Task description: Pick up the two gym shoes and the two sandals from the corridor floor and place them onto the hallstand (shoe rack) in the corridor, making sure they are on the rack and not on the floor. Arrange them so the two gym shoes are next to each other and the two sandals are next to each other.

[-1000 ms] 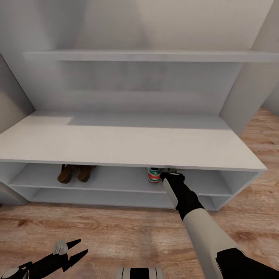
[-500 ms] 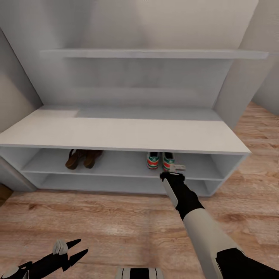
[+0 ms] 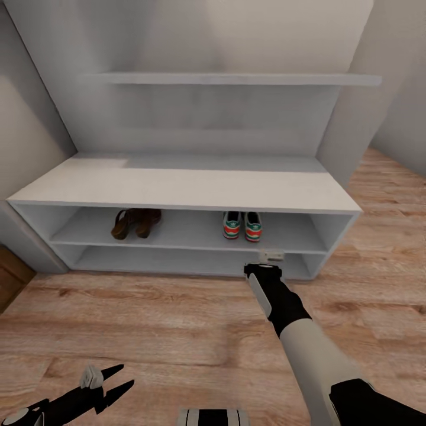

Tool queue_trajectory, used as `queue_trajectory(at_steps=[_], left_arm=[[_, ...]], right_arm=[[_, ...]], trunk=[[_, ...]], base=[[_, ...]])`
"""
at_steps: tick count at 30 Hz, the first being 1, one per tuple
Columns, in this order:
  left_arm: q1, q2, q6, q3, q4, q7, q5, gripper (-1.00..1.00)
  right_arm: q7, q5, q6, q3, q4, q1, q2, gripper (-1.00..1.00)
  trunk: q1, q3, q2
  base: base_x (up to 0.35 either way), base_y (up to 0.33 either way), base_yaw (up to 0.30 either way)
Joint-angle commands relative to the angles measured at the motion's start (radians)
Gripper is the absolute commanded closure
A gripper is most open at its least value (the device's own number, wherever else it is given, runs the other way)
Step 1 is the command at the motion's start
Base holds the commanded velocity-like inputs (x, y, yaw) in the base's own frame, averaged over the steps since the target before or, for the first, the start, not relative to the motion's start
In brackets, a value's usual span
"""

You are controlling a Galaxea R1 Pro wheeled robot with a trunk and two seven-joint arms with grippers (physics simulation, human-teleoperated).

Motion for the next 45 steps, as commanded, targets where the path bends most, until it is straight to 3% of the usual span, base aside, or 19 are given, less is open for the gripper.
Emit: queue_trajectory(at_steps=[1,14,17,20,25,27,28,40,45], left_arm=[[-0.001,-0.001,-0.010,0.008,0.000,-0.004,-0.010,-1.00],[0.002,0.001,-0.011,0.009,-0.001,-0.003,-0.010,-1.00],[0.004,0.002,-0.011,0.009,-0.002,-0.003,-0.010,-1.00],[0.005,0.002,-0.012,0.011,-0.002,-0.003,-0.009,-1.00],[0.005,0.004,-0.012,0.011,-0.002,-0.003,-0.010,-1.00],[0.005,0.005,-0.012,0.011,-0.002,-0.003,-0.010,-1.00],[0.005,0.006,-0.011,0.012,-0.002,-0.003,-0.011,-1.00],[0.006,0.012,-0.008,0.013,-0.002,-0.001,-0.011,-1.00],[0.007,0.023,-0.006,0.015,-0.002,0.000,-0.010,-1.00]], right_arm=[[-0.009,-0.010,0.002,0.002,0.004,0.000,0.000,-1.00],[-0.006,-0.011,-0.023,0.002,0.106,0.002,0.000,-1.00],[-0.005,-0.012,-0.064,0.003,0.146,0.003,0.000,-1.00],[-0.003,-0.013,-0.201,0.005,0.264,0.004,0.000,-1.00],[0.010,-0.013,-0.281,0.006,0.342,0.004,0.000,-1.00],[0.031,-0.013,-0.307,0.006,0.383,0.004,0.000,-1.00],[0.107,-0.011,-0.362,0.006,0.468,0.004,0.000,-1.00],[0.301,-0.006,-0.478,0.007,0.623,0.005,0.000,-1.00],[0.409,-0.004,-0.523,0.007,0.656,0.013,-0.034,-1.00]], trunk=[[-0.001,-0.001,0.000],[-0.001,-0.001,0.000],[-0.001,-0.001,0.000],[-0.001,-0.001,0.000],[-0.003,0.019,0.001],[-0.004,0.026,0.001],[-0.004,0.030,0.002],[-0.010,0.077,0.004],[-0.012,0.096,0.005]], base=[[-0.337,0.000,0.000],[-0.198,0.000,0.000],[-0.012,0.000,0.000],[-0.003,0.000,0.000],[0.000,0.000,0.000],[0.000,0.000,0.000],[0.000,0.000,0.000],[0.000,0.000,0.000],[0.000,0.000,0.000]])
